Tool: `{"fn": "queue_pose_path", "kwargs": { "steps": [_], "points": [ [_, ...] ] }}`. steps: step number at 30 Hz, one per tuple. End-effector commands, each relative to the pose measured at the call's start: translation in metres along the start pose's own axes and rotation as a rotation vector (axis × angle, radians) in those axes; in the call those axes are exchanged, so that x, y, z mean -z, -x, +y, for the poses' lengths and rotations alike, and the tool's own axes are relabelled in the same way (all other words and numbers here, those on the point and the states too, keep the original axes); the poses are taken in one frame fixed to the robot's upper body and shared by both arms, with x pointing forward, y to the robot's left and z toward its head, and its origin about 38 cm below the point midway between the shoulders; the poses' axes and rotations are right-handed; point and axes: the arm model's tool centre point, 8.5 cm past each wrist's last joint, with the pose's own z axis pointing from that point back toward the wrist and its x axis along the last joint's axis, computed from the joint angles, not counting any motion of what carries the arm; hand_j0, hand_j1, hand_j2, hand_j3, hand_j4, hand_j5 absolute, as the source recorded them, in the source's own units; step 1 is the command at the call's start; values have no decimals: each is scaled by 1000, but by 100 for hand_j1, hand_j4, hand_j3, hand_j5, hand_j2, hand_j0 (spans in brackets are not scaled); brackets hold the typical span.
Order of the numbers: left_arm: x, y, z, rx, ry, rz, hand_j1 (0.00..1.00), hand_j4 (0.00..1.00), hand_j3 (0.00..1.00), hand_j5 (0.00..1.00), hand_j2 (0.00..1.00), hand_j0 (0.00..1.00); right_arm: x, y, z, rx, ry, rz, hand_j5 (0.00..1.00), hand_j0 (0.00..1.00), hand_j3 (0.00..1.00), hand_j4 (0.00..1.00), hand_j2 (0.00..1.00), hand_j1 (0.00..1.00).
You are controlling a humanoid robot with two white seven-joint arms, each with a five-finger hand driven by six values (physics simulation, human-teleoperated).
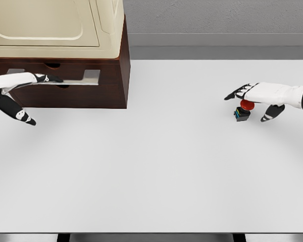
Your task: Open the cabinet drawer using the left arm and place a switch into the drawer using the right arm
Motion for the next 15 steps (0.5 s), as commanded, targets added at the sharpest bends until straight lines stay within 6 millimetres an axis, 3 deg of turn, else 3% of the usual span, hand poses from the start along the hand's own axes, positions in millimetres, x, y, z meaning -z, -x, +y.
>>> {"fn": "queue_pose_path", "kwargs": {
  "steps": [1, 15],
  "points": [
    [2, -6, -8, -42, 38, -38, 100, 100, 100, 100, 100, 100, 0, 0, 0, 4, 3, 0, 100, 100, 100, 100, 100, 100],
    [-17, -1, -13, 11, 81, -58, 100, 100, 100, 100, 100, 100, 0, 0, 0, 5, 1, 0, 100, 100, 100, 100, 100, 100]
  ]
}}
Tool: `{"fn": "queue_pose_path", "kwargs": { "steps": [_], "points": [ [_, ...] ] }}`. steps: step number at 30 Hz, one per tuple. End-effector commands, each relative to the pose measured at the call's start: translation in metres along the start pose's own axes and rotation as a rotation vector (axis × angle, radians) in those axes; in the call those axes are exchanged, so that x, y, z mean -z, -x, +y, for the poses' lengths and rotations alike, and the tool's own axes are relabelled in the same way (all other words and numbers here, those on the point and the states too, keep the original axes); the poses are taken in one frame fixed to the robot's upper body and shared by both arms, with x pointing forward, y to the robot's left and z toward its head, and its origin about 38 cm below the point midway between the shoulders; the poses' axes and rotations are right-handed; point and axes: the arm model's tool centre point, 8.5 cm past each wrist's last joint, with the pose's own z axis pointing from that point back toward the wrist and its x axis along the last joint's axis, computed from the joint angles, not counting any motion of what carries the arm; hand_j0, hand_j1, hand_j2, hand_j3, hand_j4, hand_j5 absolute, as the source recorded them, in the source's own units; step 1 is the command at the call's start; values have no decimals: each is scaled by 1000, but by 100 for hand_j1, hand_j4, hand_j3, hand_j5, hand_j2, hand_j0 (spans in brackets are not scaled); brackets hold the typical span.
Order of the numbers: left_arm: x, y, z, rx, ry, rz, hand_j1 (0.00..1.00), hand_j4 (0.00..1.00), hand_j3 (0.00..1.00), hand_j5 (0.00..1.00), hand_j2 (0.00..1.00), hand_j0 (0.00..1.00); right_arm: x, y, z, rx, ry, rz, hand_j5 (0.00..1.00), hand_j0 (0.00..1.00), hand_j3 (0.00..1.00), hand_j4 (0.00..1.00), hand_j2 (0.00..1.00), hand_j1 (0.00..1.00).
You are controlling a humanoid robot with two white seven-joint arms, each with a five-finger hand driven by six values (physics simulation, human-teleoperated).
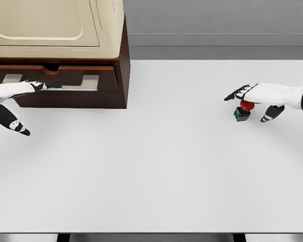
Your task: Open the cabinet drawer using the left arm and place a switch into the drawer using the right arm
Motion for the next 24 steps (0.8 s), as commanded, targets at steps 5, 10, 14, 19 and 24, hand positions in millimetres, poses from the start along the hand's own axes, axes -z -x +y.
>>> {"fn": "queue_pose_path", "kwargs": {
  "steps": [5, 10, 14, 19, 24],
  "points": [
    [-12, -2, -4, -17, 35, -53, 100, 100, 100, 100, 100, 100, -1, 0, 0, 4, 3, 1, 100, 100, 100, 100, 100, 100],
    [-20, -1, -6, -8, 39, -77, 100, 100, 100, 100, 100, 100, -1, 0, 0, 4, 3, 1, 100, 100, 100, 100, 100, 100],
    [-20, -1, -8, -5, 45, -84, 100, 100, 100, 100, 100, 100, -1, 0, 0, 4, 3, 1, 100, 100, 100, 100, 100, 100],
    [-25, 0, -10, 10, 49, -96, 100, 100, 100, 100, 100, 100, -1, 0, 0, 4, 3, 1, 100, 100, 100, 100, 100, 100],
    [-29, 1, -12, 17, 54, -105, 100, 100, 100, 100, 100, 100, -1, 0, -1, 5, 5, 1, 100, 100, 100, 100, 100, 100]
  ]
}}
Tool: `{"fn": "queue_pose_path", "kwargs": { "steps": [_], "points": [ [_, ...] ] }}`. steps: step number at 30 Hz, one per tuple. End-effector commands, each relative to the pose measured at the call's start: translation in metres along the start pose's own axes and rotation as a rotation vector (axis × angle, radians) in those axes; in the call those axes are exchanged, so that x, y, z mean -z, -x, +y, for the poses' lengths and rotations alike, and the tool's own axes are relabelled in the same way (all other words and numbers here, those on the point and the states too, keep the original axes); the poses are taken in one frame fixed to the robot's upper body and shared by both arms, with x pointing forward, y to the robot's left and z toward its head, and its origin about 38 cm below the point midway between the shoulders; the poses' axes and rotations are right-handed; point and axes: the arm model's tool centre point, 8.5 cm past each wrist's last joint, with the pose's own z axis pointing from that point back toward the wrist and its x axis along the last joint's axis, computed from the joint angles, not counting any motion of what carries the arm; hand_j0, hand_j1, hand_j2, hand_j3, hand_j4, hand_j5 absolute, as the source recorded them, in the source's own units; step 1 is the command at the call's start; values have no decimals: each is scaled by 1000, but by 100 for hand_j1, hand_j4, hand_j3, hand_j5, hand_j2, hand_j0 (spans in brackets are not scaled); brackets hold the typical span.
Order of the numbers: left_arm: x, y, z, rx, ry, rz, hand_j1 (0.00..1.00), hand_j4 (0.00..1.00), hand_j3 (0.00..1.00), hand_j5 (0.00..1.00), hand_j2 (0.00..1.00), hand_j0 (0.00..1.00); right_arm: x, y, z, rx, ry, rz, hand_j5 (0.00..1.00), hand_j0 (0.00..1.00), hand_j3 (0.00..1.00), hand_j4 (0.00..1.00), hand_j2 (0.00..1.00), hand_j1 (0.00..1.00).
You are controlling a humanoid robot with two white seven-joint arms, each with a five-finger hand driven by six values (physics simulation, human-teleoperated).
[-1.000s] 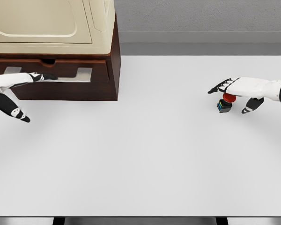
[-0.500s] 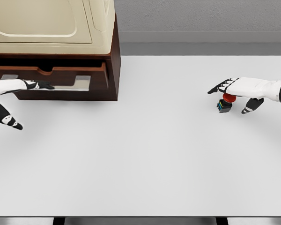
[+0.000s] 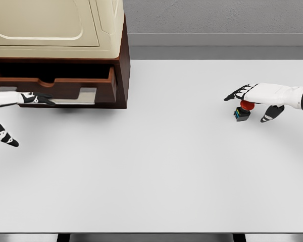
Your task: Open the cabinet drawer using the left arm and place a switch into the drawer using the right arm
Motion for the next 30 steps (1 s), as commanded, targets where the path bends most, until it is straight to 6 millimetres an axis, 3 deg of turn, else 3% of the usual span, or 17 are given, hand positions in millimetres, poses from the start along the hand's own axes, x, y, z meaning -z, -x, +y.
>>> {"fn": "queue_pose_path", "kwargs": {
  "steps": [1, 12, 30],
  "points": [
    [-3, -1, -2, -15, 8, -20, 100, 100, 100, 100, 100, 100, -1, 0, -1, 5, 4, 1, 100, 100, 100, 100, 100, 100],
    [-16, -4, -1, 1, -3, -56, 100, 100, 100, 100, 100, 100, -1, 1, 0, 6, 4, 2, 100, 100, 100, 100, 100, 100],
    [-21, -5, -8, 24, 12, -100, 100, 100, 100, 100, 100, 100, -2, 1, -1, 5, 6, 4, 100, 100, 100, 100, 100, 100]
  ]
}}
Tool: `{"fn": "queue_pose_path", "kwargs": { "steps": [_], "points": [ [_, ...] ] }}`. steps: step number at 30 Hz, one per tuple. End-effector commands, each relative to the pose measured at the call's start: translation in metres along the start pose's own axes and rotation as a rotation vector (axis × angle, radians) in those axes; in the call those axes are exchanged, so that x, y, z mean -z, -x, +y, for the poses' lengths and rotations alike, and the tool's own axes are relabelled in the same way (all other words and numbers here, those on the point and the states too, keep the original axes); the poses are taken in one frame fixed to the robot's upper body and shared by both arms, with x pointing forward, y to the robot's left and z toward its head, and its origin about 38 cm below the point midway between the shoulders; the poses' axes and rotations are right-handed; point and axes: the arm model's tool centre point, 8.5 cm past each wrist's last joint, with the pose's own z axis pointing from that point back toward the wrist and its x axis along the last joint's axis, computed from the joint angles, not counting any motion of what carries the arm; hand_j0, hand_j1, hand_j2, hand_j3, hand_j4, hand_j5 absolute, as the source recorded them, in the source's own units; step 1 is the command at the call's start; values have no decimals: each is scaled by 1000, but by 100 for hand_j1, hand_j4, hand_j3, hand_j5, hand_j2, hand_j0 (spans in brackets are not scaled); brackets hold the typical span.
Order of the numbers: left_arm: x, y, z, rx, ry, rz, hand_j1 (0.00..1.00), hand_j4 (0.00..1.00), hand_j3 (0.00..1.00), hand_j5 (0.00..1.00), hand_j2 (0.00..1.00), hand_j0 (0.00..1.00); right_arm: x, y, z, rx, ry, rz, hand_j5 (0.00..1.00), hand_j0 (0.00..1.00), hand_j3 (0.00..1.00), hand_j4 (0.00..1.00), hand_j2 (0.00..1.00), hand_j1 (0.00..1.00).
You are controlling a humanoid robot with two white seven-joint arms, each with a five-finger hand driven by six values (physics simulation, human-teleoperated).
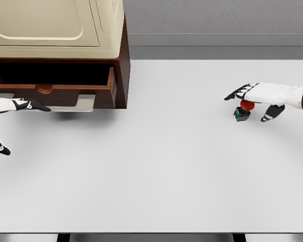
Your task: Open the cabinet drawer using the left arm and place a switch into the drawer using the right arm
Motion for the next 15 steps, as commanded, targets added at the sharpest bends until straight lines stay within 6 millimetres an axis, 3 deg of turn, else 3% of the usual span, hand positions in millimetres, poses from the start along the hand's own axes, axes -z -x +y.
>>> {"fn": "queue_pose_path", "kwargs": {
  "steps": [1, 15],
  "points": [
    [-3, -3, 1, -11, -11, -29, 100, 100, 100, 100, 100, 100, -1, 1, -1, 5, 4, 1, 100, 100, 100, 100, 100, 100],
    [-11, -7, 4, -36, -37, -66, 100, 100, 100, 100, 100, 100, -1, 1, 0, 5, 1, 3, 100, 100, 100, 100, 100, 100]
  ]
}}
